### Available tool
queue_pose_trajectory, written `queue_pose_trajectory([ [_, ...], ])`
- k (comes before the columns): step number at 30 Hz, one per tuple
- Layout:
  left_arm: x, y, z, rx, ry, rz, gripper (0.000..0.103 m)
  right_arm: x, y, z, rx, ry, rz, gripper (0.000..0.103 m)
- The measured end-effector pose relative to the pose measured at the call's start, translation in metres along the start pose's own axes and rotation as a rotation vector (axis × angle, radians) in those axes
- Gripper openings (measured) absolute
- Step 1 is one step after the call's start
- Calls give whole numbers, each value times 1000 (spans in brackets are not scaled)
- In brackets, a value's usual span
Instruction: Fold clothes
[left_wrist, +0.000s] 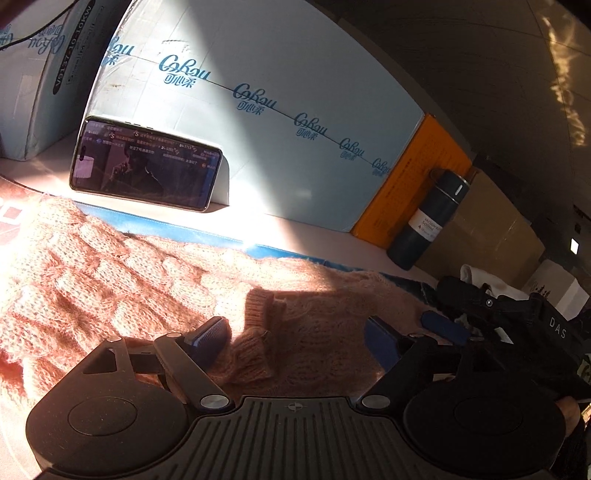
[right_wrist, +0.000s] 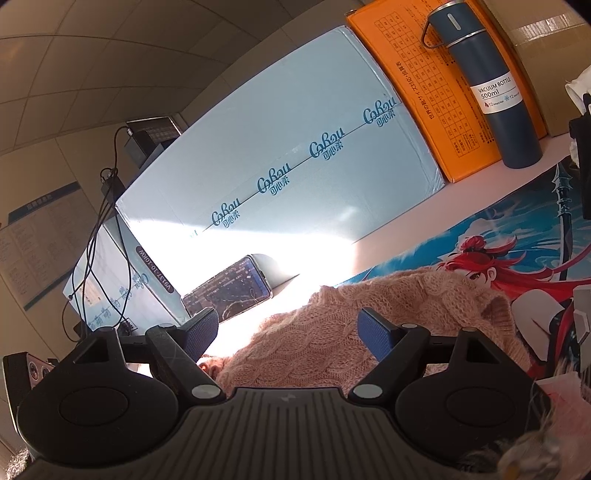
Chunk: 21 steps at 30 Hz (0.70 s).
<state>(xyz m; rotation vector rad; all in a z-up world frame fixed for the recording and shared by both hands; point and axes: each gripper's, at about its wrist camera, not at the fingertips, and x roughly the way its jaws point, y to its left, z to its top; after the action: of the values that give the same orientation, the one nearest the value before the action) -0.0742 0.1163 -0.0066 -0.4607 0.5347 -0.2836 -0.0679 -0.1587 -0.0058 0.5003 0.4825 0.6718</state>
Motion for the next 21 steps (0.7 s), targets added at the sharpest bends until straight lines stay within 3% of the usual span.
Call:
queue_pose_trajectory([
  [2,-15,2,4,-33,-54,-9,84,0,0,0,1,-1,2,82],
  [5,-49,11,10,-65,-216,29,85,-1,0,0,0,-3,5,82],
  [9,-86,39,10,-190,-377,283,93,-2,2,0,-5,-2,15,82],
  [12,-95,66,9,-279,-349,403,93,-1,4,-1,-14,2,18,82],
  [15,-88,79,5,-319,-290,379,93,0,4,-2,-18,6,18,82],
  [18,-66,79,-1,-297,-230,355,93,0,4,-2,-16,6,12,82],
  [21,-48,64,-4,-179,-194,392,89,0,3,-3,-12,3,11,82],
])
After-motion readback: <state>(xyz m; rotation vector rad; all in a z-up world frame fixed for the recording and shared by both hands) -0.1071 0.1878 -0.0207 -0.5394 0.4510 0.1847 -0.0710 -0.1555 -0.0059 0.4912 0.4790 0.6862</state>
